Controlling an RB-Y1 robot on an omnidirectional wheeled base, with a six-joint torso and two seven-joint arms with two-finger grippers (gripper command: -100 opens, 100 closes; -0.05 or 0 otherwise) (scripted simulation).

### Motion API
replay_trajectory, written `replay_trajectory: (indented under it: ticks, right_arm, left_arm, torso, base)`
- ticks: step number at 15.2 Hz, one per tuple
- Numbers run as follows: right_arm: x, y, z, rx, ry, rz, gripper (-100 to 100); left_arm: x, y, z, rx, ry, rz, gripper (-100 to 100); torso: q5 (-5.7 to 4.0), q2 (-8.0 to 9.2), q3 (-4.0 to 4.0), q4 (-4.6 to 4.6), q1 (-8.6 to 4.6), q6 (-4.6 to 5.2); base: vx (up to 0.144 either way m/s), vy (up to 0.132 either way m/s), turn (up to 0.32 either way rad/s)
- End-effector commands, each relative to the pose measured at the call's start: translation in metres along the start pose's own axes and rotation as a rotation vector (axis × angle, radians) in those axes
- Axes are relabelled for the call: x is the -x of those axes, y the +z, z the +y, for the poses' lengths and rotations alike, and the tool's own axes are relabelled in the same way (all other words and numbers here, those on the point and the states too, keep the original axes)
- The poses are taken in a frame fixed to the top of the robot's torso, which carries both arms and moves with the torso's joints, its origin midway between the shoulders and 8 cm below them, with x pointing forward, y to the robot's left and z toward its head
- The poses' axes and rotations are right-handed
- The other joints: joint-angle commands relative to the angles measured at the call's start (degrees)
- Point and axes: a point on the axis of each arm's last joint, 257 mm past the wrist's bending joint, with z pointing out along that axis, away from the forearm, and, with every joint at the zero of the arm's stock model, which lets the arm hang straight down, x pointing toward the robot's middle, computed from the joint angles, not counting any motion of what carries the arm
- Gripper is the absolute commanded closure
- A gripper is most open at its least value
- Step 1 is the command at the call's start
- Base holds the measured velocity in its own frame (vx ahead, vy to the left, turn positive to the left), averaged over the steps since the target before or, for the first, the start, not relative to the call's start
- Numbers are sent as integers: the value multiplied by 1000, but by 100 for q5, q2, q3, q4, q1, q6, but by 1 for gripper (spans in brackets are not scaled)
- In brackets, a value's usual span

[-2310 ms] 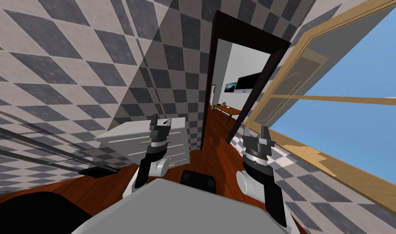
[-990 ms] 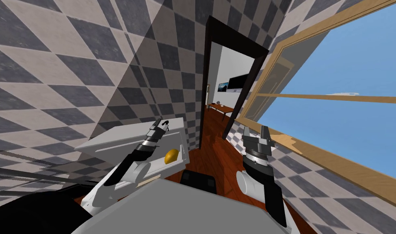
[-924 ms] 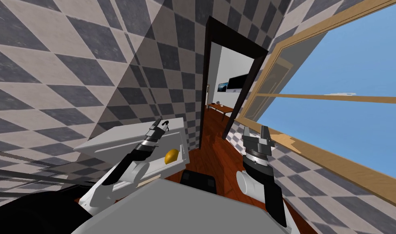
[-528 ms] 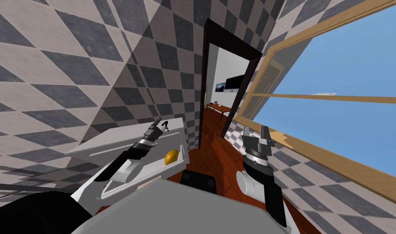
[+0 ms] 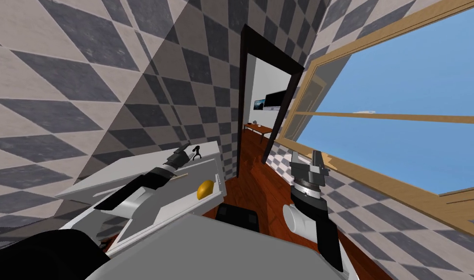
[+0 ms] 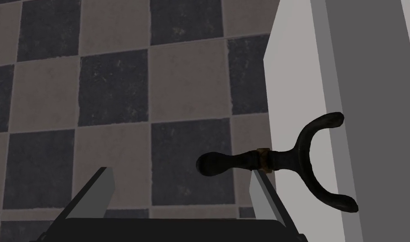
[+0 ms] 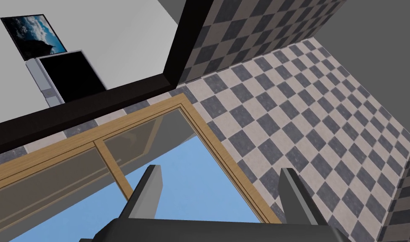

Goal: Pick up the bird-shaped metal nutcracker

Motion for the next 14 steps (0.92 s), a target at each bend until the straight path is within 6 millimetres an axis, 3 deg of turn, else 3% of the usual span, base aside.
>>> replay_trajectory:
  ticks: [1,3,5,6,8,9,14]
  right_arm:
    - [0,0,0,0,0,0,0]
    - [0,0,0,0,0,0,0]
    - [0,0,0,0,0,0,0]
    - [0,0,0,0,0,0,0]
    - [0,0,0,0,0,0,0]
    - [0,0,0,0,0,0,0]
    - [0,0,0,0,0,0,0]
  left_arm:
    - [8,1,7,53,-2,2,-100]
    - [21,1,9,94,14,-1,-100]
    - [20,0,16,124,3,2,-100]
    - [33,-1,18,166,19,-4,-100]
    - [31,0,22,186,7,2,-100]
    - [43,-1,21,221,24,0,-100]
    - [50,-3,30,307,13,7,-100]
  torso:
    - [0,0,0,0,0,0]
    - [2,-2,-1,0,0,-3]
    - [1,-1,-1,0,3,-1]
    - [2,-3,-2,-1,0,-3]
    - [1,-2,-1,0,2,-1]
    - [2,-4,-2,-1,0,-3]
    - [1,-5,-3,-1,4,0]
  base:
    - [-21,58,-161]
    - [-22,52,-89]
    - [-21,53,-104]
    - [-23,48,-137]
    - [-20,53,-101]
    - [-22,55,-136]
    - [-19,57,-126]
